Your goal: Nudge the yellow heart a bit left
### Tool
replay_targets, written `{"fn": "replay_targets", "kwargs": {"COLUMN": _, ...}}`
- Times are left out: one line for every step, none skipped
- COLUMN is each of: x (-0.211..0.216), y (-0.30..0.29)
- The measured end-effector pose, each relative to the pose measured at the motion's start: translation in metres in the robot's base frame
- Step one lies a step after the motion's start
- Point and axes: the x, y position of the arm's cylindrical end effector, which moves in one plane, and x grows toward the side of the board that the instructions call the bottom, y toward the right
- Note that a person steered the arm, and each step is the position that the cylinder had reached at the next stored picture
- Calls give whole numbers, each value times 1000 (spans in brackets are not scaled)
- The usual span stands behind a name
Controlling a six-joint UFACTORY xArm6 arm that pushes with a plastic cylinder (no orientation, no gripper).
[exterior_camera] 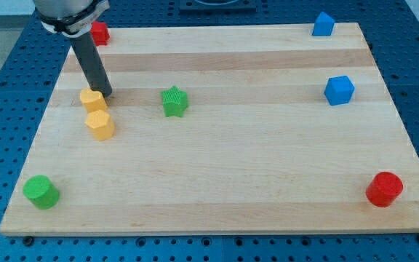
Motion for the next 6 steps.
{"fn": "replay_targets", "kwargs": {"x": 0, "y": 20}}
{"fn": "replay_targets", "kwargs": {"x": 0, "y": 40}}
{"fn": "replay_targets", "kwargs": {"x": 3, "y": 45}}
{"fn": "replay_targets", "kwargs": {"x": 23, "y": 36}}
{"fn": "replay_targets", "kwargs": {"x": 34, "y": 11}}
{"fn": "replay_targets", "kwargs": {"x": 34, "y": -3}}
